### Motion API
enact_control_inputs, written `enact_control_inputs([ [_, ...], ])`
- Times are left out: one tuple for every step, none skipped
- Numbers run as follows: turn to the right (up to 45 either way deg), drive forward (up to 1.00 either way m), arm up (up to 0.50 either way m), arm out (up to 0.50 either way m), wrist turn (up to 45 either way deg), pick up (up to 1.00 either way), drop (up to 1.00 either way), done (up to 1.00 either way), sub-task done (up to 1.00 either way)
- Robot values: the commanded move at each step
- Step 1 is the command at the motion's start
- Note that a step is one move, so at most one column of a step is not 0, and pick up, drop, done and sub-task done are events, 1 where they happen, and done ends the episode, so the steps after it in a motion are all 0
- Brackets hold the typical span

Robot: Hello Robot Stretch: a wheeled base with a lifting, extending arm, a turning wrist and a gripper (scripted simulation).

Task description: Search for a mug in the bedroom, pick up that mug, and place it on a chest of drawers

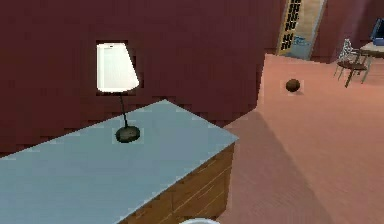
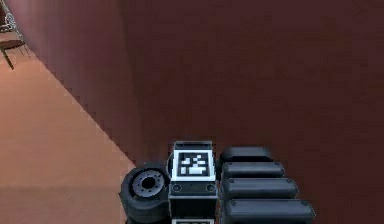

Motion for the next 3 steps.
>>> enact_control_inputs([
  [-45.0, 0.0, 0.0, 0.0, 0.0, 0.0, 0.0, 0.0, 0.0],
  [-18.0, 0.0, 0.0, 0.0, 0.0, 0.0, 0.0, 0.0, 0.0],
  [0.0, 0.25, 0.0, 0.0, 0.0, 0.0, 0.0, 0.0, 0.0],
])
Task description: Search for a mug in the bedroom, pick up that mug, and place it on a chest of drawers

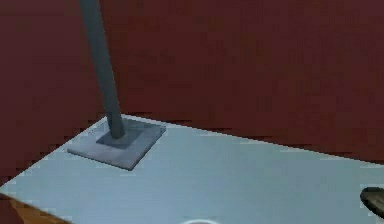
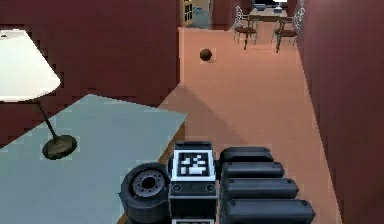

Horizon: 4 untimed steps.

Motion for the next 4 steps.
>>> enact_control_inputs([
  [45.0, 0.0, 0.0, 0.0, 0.0, 0.0, 0.0, 0.0, 0.0],
  [3.0, 0.0, 0.0, 0.0, 0.0, 0.0, 0.0, 0.0, 0.0],
  [-45.0, 0.0, 0.0, 0.0, 0.0, 0.0, 0.0, 0.0, 0.0],
  [-6.0, 0.0, 0.0, 0.0, 0.0, 0.0, 0.0, 0.0, 0.0],
])
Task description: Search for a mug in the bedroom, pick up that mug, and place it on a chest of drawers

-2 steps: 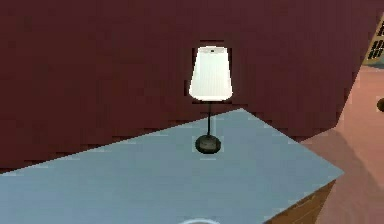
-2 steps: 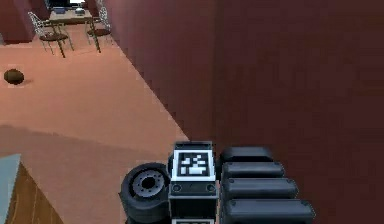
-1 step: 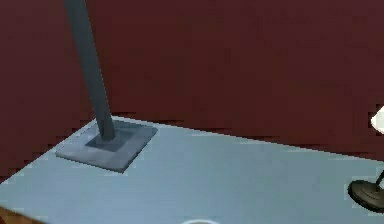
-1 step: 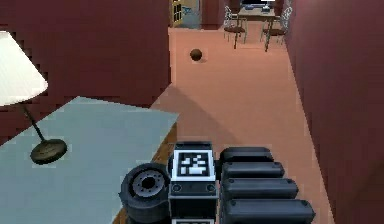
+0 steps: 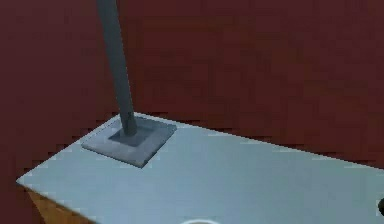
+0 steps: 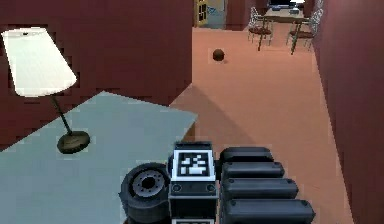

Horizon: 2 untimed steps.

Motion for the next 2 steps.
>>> enact_control_inputs([
  [45.0, 0.0, 0.0, 0.0, 0.0, 0.0, 0.0, 0.0, 0.0],
  [-27.0, 0.0, 0.0, 0.0, 0.0, 0.0, 0.0, 0.0, 0.0],
])
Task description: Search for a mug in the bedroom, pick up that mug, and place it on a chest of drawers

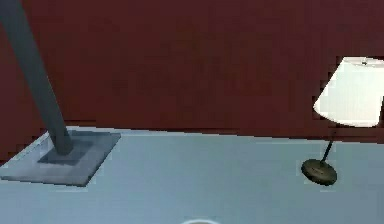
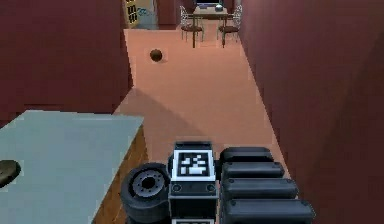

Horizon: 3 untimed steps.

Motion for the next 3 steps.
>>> enact_control_inputs([
  [21.0, 0.0, 0.0, 0.0, 0.0, 0.0, 0.0, 0.0, 0.0],
  [-45.0, 0.0, 0.0, 0.0, 0.0, 0.0, 0.0, 0.0, 0.0],
  [-27.0, 0.0, 0.0, 0.0, 0.0, 0.0, 0.0, 0.0, 0.0],
])
